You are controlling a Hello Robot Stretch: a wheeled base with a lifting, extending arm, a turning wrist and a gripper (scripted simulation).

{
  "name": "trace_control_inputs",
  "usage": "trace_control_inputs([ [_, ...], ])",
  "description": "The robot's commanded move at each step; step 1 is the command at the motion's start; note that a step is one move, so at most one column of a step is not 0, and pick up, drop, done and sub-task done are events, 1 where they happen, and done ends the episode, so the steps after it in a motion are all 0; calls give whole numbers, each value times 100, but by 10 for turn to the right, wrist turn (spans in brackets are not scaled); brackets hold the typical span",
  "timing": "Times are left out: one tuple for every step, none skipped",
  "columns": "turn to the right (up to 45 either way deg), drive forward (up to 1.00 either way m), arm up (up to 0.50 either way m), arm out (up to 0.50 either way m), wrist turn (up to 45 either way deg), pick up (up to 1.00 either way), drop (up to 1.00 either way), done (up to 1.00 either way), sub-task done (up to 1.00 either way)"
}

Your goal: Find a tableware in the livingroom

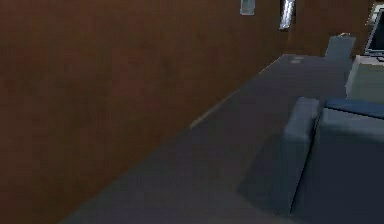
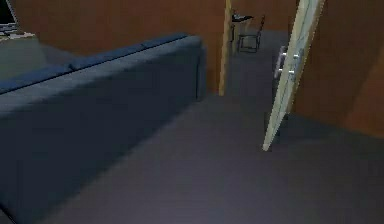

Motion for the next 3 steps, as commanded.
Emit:
trace_control_inputs([
  [0, 100, 0, 0, 0, 0, 0, 0, 0],
  [-60, 0, 0, 0, 0, 0, 0, 0, 0],
  [0, 15, 0, 0, 0, 0, 0, 0, 0],
])
